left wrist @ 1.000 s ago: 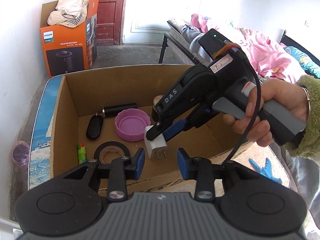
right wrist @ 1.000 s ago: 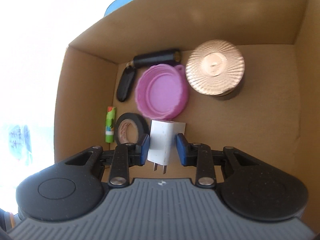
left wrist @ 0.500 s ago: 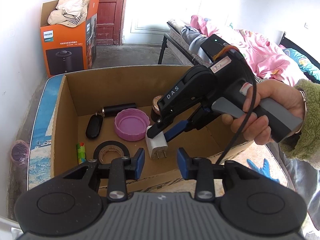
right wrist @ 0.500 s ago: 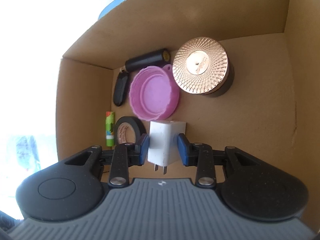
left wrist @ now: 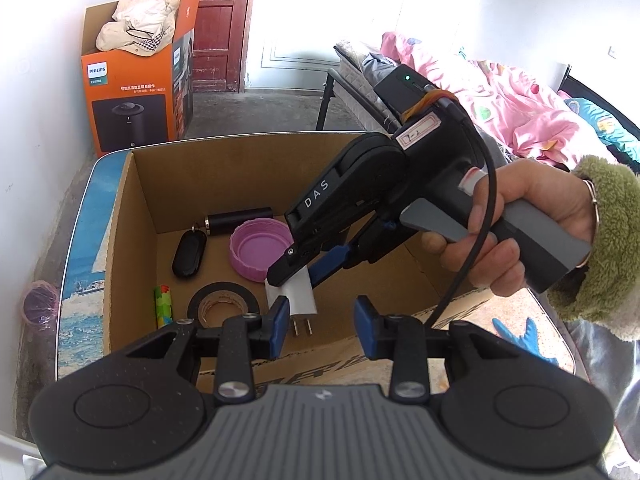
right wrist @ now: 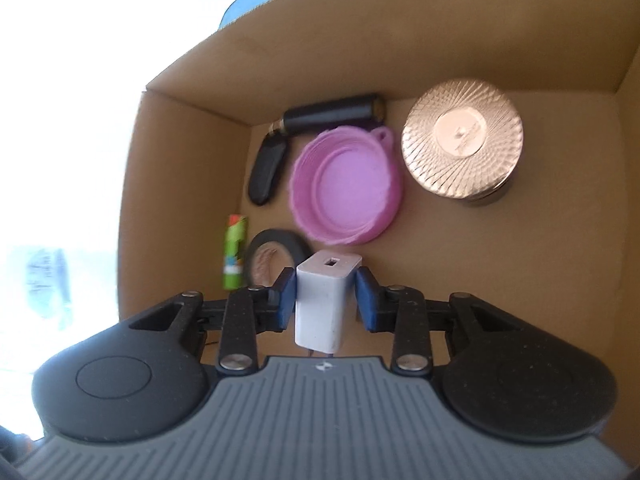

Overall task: Organize rigid objects
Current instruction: 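Grasp the charger plug, set it upright in the box, open right gripper, then withdraw the right gripper and move it over the green dropper bottle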

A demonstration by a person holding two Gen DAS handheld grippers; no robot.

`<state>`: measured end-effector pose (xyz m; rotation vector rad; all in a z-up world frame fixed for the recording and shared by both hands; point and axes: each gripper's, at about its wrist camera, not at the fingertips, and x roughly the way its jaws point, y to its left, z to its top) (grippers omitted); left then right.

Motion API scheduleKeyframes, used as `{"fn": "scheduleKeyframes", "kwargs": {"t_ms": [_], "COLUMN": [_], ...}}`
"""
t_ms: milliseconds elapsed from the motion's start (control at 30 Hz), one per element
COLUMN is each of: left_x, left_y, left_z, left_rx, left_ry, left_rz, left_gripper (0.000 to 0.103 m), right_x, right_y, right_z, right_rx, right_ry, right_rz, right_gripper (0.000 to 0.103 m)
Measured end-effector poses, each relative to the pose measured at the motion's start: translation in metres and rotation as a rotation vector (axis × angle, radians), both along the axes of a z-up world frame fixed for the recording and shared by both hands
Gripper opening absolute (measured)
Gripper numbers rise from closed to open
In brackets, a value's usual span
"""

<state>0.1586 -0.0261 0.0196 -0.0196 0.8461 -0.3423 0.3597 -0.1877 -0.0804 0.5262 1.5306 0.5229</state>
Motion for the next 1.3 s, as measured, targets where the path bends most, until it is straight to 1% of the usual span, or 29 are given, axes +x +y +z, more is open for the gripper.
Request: {"fn": "scheduleKeyframes", "kwargs": {"t_ms": [67, 133, 200, 300, 467, 533, 567, 667, 733, 800, 900, 933, 1000, 1100, 1200, 1300], "left_x": [0.000, 0.000, 0.001, 0.001, 0.001, -0.001, -0.003, -0.014, -0.025, -0.036, -0.053, -0.059, -0.072, -0.091, -0.106, -0.113], "left_y": [0.000, -0.001, -0.001, -0.001, -0.001, -0.001, -0.001, 0.001, 0.002, 0.003, 0.005, 0.006, 0.005, 0.001, -0.004, -0.008], "left_z": [0.000, 0.000, 0.000, 0.000, 0.000, 0.003, 0.005, 0.015, 0.023, 0.029, 0.034, 0.035, 0.036, 0.032, 0.022, 0.006], "left_rx": [0.001, 0.001, 0.001, 0.001, 0.003, 0.006, 0.004, 0.000, -0.001, -0.006, -0.038, -0.044, -0.045, -0.034, -0.029, -0.024], "left_ry": [0.000, 0.001, 0.001, 0.003, -0.001, -0.012, -0.022, -0.083, -0.125, -0.151, -0.154, -0.156, -0.168, -0.187, -0.187, -0.181], "left_rz": [0.000, 0.000, 0.001, 0.000, -0.007, -0.013, -0.016, -0.028, -0.041, -0.064, -0.116, -0.134, -0.158, -0.189, -0.207, -0.199], "left_gripper": [0.036, 0.036, 0.036, 0.036, 0.036, 0.039, 0.042, 0.053, 0.060, 0.069, 0.073, 0.074, 0.076, 0.076, 0.076, 0.076], "right_x": [0.004, 0.005, 0.005, 0.005, 0.001, -0.004, -0.007, -0.029, -0.053, -0.082, -0.131, -0.149, -0.182, -0.224, -0.257, -0.275], "right_y": [-0.005, -0.009, -0.013, -0.022, -0.031, -0.034, -0.035, -0.044, -0.051, -0.059, -0.068, -0.071, -0.075, -0.079, -0.077, -0.071], "right_z": [-0.006, -0.006, -0.003, -0.004, -0.003, 0.005, 0.011, 0.045, 0.073, 0.098, 0.131, 0.141, 0.153, 0.157, 0.145, 0.127], "right_rx": [0.002, -0.015, -0.058, -0.089, -0.079, -0.051, -0.045, -0.019, 0.009, 0.045, 0.045, 0.028, -0.006, -0.033, -0.002, 0.020], "right_ry": [0.022, 0.012, -0.008, 0.001, -0.008, -0.034, -0.057, -0.175, -0.268, -0.362, -0.520, -0.580, -0.679, -0.759, -0.794, -0.790], "right_rz": [-0.004, -0.016, -0.010, -0.016, -0.035, -0.050, -0.057, -0.072, -0.099, -0.126, -0.144, -0.151, -0.166, -0.201, -0.239, -0.254], "right_gripper": [0.036, 0.037, 0.037, 0.038, 0.039, 0.040, 0.040, 0.041, 0.043, 0.044, 0.046, 0.047, 0.048, 0.048, 0.048, 0.048]}}
